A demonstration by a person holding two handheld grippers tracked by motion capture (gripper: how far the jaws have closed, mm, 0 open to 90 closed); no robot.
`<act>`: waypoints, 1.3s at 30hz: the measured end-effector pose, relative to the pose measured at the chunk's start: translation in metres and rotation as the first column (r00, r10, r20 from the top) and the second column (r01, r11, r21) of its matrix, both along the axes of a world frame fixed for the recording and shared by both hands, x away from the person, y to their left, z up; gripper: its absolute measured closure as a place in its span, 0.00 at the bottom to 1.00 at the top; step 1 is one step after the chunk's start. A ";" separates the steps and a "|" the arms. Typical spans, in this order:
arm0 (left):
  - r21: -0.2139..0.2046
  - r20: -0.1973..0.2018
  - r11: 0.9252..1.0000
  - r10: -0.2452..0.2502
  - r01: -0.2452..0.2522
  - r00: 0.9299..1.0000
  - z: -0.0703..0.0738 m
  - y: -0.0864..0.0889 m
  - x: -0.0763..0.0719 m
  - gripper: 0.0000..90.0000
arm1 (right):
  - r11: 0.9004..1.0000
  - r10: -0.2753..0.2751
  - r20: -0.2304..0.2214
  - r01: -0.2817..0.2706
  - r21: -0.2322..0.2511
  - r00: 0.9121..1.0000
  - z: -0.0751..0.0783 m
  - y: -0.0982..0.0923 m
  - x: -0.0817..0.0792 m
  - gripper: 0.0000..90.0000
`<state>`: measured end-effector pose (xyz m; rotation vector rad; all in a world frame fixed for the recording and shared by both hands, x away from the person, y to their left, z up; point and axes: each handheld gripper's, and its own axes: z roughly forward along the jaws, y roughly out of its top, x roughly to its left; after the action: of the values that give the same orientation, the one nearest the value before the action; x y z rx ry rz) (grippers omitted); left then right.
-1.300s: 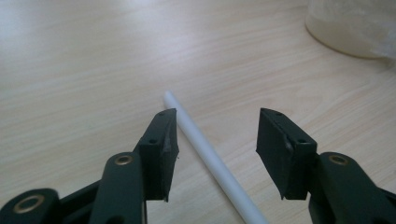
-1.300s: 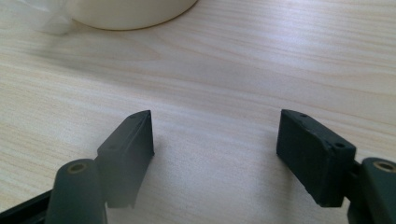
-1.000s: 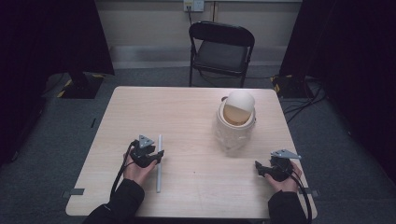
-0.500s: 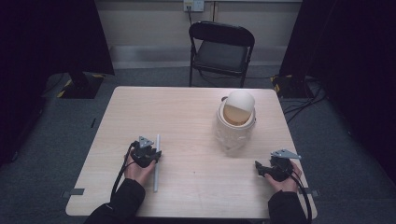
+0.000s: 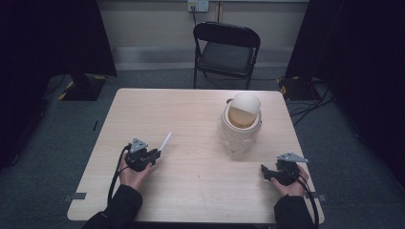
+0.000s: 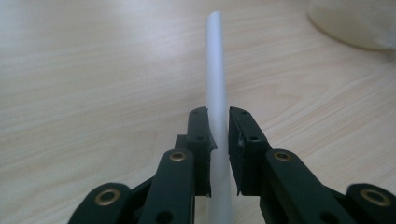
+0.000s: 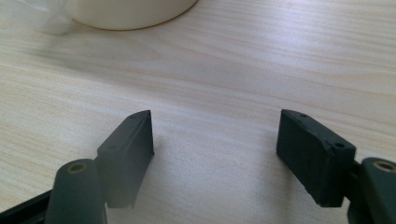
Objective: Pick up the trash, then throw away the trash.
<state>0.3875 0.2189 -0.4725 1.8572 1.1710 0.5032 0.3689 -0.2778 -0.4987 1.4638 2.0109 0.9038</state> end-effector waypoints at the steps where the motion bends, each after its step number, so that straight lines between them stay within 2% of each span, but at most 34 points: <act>1: 0.000 0.000 1.000 0.000 0.000 1.000 0.000 0.000 0.000 0.88 | 1.000 0.000 0.000 0.000 0.000 1.000 0.000 0.000 0.000 0.30; 2: -0.008 0.030 1.000 -0.006 0.006 1.000 0.005 0.001 -0.004 0.88 | 1.000 0.000 0.000 0.000 0.000 1.000 0.000 0.000 0.000 0.30; 3: -0.008 0.030 1.000 -0.006 0.006 1.000 0.005 0.001 -0.004 0.88 | 1.000 0.000 0.000 0.000 0.000 1.000 0.000 0.000 0.000 0.30; 6: -0.028 0.079 0.999 -0.019 0.022 0.997 0.016 0.001 -0.009 0.88 | 1.000 0.000 -0.001 0.000 0.001 1.000 0.000 0.000 0.000 0.30; 7: -0.037 0.114 0.999 -0.025 0.029 0.993 0.025 -0.001 -0.013 0.88 | 1.000 -0.001 0.000 0.001 0.001 1.000 0.000 0.000 0.000 0.30; 9: -0.045 0.153 0.998 -0.035 0.043 0.988 0.034 -0.001 -0.016 0.88 | 1.000 -0.001 0.000 0.001 0.001 1.000 0.000 0.000 0.000 0.30; 10: -0.061 0.171 0.997 -0.034 0.045 0.985 0.039 -0.002 -0.019 0.88 | 1.000 -0.001 0.000 0.001 0.001 1.000 0.000 0.000 0.000 0.30; 11: -0.061 0.171 0.997 -0.034 0.045 0.985 0.039 -0.002 -0.019 0.88 | 1.000 -0.001 0.000 0.001 0.001 1.000 0.000 0.000 0.000 0.30; 15: -0.086 0.241 0.993 -0.055 0.077 0.969 0.057 -0.004 -0.027 0.88 | 1.000 -0.002 0.000 0.002 0.001 1.000 0.000 0.000 0.000 0.31; 17: -0.101 0.269 0.990 -0.069 0.099 0.961 0.064 -0.007 -0.032 0.88 | 1.000 0.000 0.007 0.000 0.007 1.000 0.000 0.000 -0.001 0.37; 18: -0.097 0.283 0.989 -0.077 0.108 0.956 0.067 -0.008 -0.034 0.88 | 1.000 0.001 0.016 -0.001 0.011 1.000 0.001 0.000 -0.002 0.37; 19: -0.106 0.294 0.987 -0.082 0.118 0.952 0.070 -0.010 -0.036 0.88 | 0.999 0.003 0.049 -0.005 0.031 0.999 0.003 0.000 -0.002 0.37; 20: -0.104 0.298 0.987 -0.088 0.124 0.950 0.072 -0.010 -0.037 0.88 | 0.999 0.002 0.060 -0.004 0.043 0.998 0.005 0.000 -0.003 0.37; 22: -0.116 0.323 0.983 -0.096 0.140 0.942 0.077 -0.013 -0.041 0.88 | 0.999 0.003 0.078 -0.007 0.052 0.997 0.008 0.001 -0.003 0.38; 24: -0.121 0.340 0.980 -0.105 0.155 0.934 0.081 -0.015 -0.044 0.88 | 0.998 0.012 0.121 -0.020 0.066 0.993 0.016 0.002 -0.005 0.39; 25: -0.121 0.347 0.980 -0.105 0.156 0.932 0.082 -0.015 -0.045 0.88 | 0.995 0.022 0.162 -0.037 0.092 0.987 0.024 0.004 -0.007 0.39; 27: -0.119 0.365 0.978 -0.115 0.169 0.924 0.086 -0.018 -0.048 0.88 | 0.992 0.035 0.195 -0.057 0.109 0.980 0.030 0.007 -0.008 0.39; 28: -0.119 0.365 0.978 -0.115 0.169 0.924 0.086 -0.018 -0.048 0.88 | 0.992 0.035 0.195 -0.057 0.109 0.980 0.030 0.007 -0.008 0.39; 31: -0.122 0.374 0.975 -0.126 0.184 0.919 0.089 -0.022 -0.050 0.88 | 0.986 0.065 0.234 -0.099 0.134 0.970 0.041 0.013 -0.011 0.39; 33: -0.121 0.385 0.972 -0.143 0.203 0.912 0.090 -0.024 -0.050 0.88 | 0.981 0.089 0.253 -0.128 0.143 0.963 0.048 0.018 -0.011 0.39; 34: -0.122 0.387 0.969 -0.151 0.213 0.910 0.091 -0.026 -0.049 0.88 | 0.974 0.102 0.269 -0.151 0.167 0.958 0.056 0.023 -0.011 0.39; 35: -0.122 0.387 0.969 -0.151 0.213 0.910 0.091 -0.026 -0.049 0.88 | 0.974 0.102 0.269 -0.151 0.167 0.958 0.056 0.023 -0.011 0.39; 36: -0.122 0.394 0.966 -0.162 0.226 0.905 0.091 -0.029 -0.047 0.88 | 0.969 0.117 0.284 -0.172 0.179 0.952 0.063 0.028 -0.011 0.39; 37: -0.122 0.394 0.966 -0.162 0.226 0.905 0.091 -0.029 -0.047 0.88 | 0.969 0.117 0.284 -0.172 0.179 0.952 0.063 0.028 -0.011 0.39; 39: -0.118 0.390 0.965 -0.171 0.233 0.905 0.090 -0.033 -0.045 0.88 | 0.960 0.129 0.311 -0.198 0.200 0.941 0.072 0.034 -0.011 0.39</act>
<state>0.3426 0.1859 -0.3822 1.6270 0.7288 0.5965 0.3583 -0.2436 -0.4263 1.1966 1.8715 1.3784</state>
